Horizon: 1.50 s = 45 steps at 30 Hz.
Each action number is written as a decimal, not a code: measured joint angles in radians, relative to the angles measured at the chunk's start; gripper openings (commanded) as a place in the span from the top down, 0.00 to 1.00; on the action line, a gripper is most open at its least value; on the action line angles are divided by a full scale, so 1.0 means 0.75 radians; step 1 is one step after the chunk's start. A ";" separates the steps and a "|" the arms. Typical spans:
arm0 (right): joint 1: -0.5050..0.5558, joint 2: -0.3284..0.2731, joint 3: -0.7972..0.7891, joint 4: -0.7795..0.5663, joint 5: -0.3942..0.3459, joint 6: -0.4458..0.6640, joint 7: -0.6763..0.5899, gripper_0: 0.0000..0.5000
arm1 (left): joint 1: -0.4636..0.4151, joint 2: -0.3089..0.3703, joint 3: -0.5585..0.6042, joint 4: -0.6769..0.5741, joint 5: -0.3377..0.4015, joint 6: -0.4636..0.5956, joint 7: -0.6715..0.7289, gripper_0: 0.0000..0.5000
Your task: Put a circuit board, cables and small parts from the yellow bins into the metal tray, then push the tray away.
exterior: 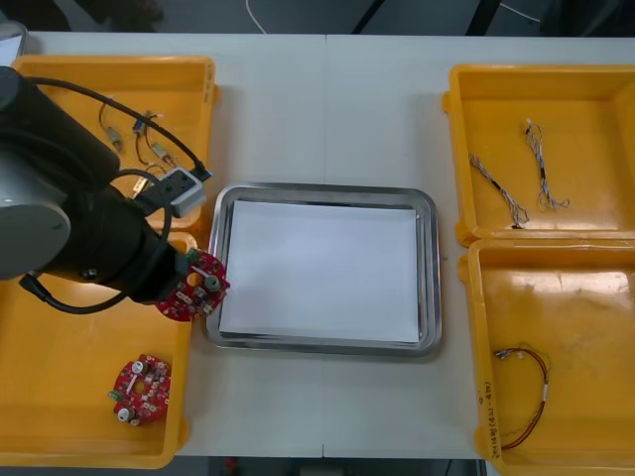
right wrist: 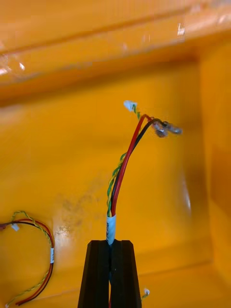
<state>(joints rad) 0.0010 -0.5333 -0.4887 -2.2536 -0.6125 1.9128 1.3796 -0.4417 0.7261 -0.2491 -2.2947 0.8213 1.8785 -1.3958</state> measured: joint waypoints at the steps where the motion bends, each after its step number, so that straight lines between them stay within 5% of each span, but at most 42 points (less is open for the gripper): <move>1: 0.000 -0.005 -0.004 -0.024 -0.002 0.000 0.000 1.00 | -0.013 -0.011 -0.032 0.000 -0.009 -0.014 0.011 0.99; 11: -0.060 -0.044 -0.013 -0.140 -0.086 0.002 0.000 1.00 | -0.123 -0.094 -0.351 0.032 -0.126 -0.172 0.426 1.00; 34: -0.074 -0.416 -0.011 -0.252 -0.631 0.005 0.000 1.00 | -0.133 -0.106 -0.520 0.293 -0.261 -0.407 0.428 1.00; 45: -0.101 -0.476 0.106 -0.365 -0.662 0.005 0.000 1.00 | -0.134 -0.106 -0.575 0.387 -0.325 -0.480 0.427 0.99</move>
<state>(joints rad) -0.0744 -0.8904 -0.4091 -2.5270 -1.1091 1.9162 1.3797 -0.5419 0.6469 -0.6806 -2.0044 0.5773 1.5185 -1.0758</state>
